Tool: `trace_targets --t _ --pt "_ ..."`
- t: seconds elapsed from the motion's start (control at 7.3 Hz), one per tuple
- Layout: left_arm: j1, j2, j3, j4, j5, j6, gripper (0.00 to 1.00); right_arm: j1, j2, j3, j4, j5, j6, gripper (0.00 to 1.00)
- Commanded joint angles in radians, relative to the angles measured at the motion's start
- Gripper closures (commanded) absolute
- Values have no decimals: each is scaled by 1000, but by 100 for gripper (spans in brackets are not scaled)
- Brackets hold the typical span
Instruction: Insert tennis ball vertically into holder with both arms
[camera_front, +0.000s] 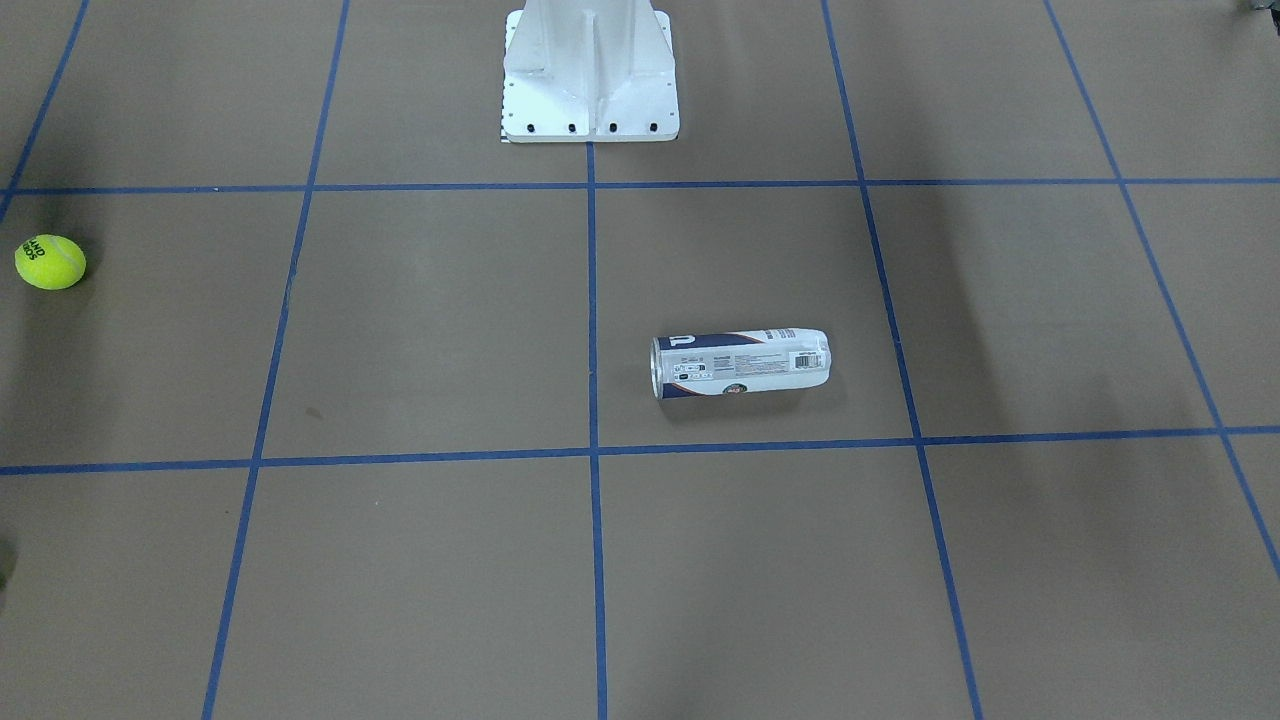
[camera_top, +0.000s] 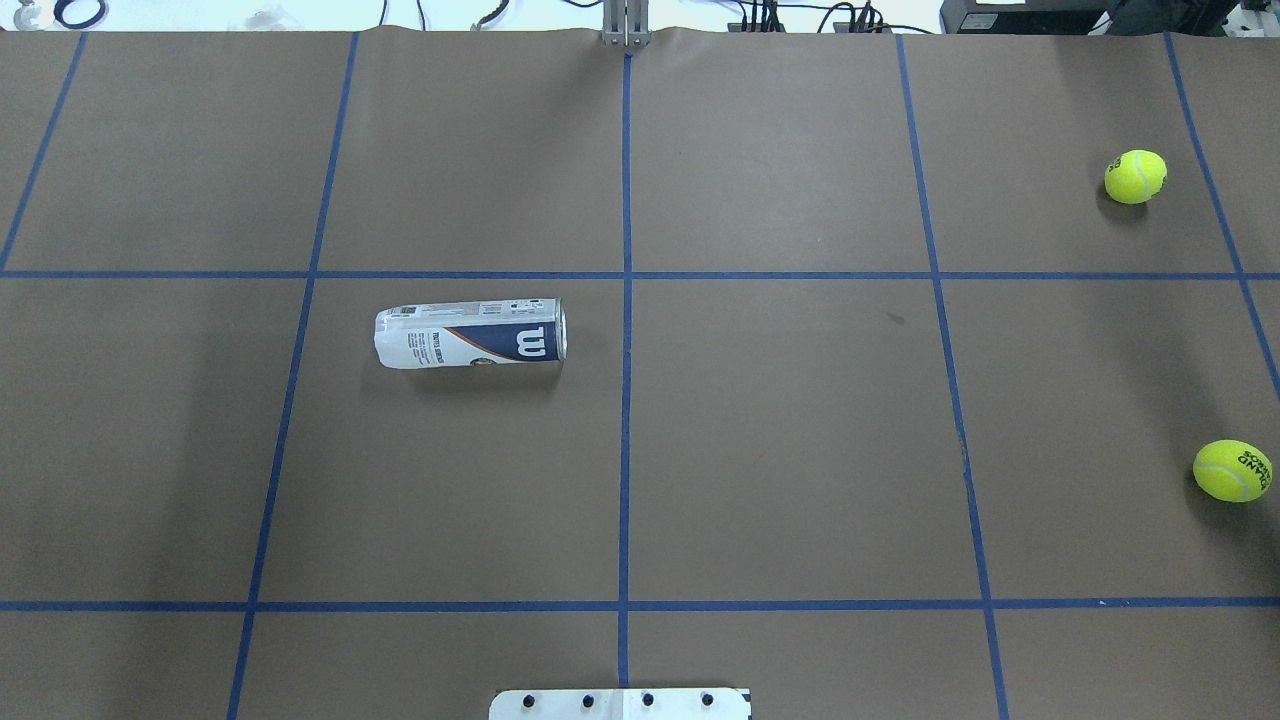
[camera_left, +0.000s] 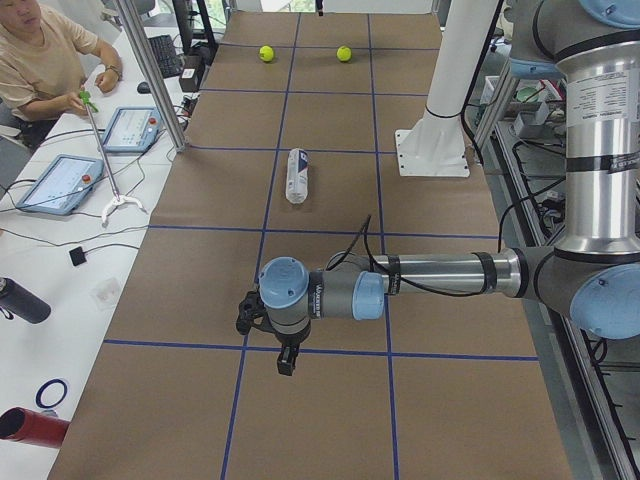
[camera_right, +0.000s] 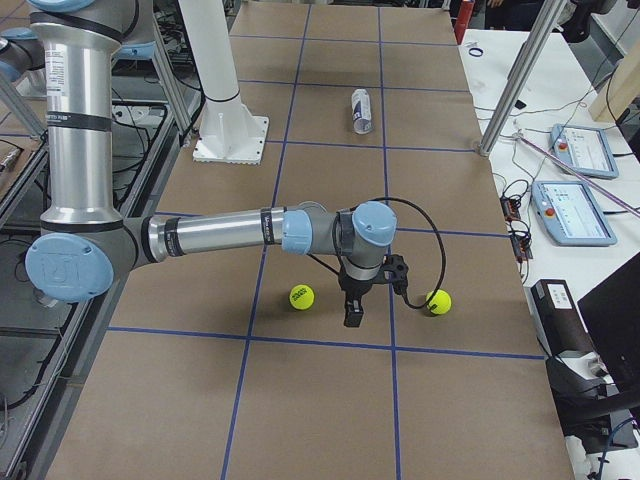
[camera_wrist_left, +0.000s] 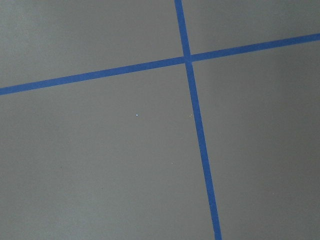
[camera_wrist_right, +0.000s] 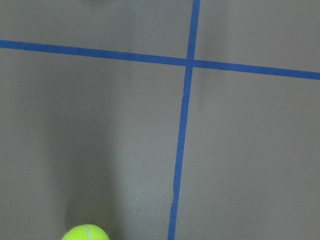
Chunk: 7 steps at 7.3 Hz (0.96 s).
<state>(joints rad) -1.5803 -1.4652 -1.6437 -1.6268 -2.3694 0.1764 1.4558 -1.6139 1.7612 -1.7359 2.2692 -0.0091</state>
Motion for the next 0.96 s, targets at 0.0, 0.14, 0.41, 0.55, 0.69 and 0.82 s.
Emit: trace_targets --t 0.0,0.14,0.41,0.55,0.69,0.82 --pt "0 2 -25 1 2 -2 0 0 6 4 -1 1 -2 1" --pt "0 -6 -28 1 4 -5 0 0 11 10 1 1 -2 1" --pt "0 -14 -34 1 1 -12 0 -9 41 11 -2 -10 7 1" --pt "0 -15 -36 1 1 -12 0 -11 52 17 2 -2 11 1" --pt "0 -17 -42 1 1 -12 0 -11 75 15 1 -7 11 1" --pt "0 -18 -48 1 1 -12 0 -9 87 24 1 -5 9 1"
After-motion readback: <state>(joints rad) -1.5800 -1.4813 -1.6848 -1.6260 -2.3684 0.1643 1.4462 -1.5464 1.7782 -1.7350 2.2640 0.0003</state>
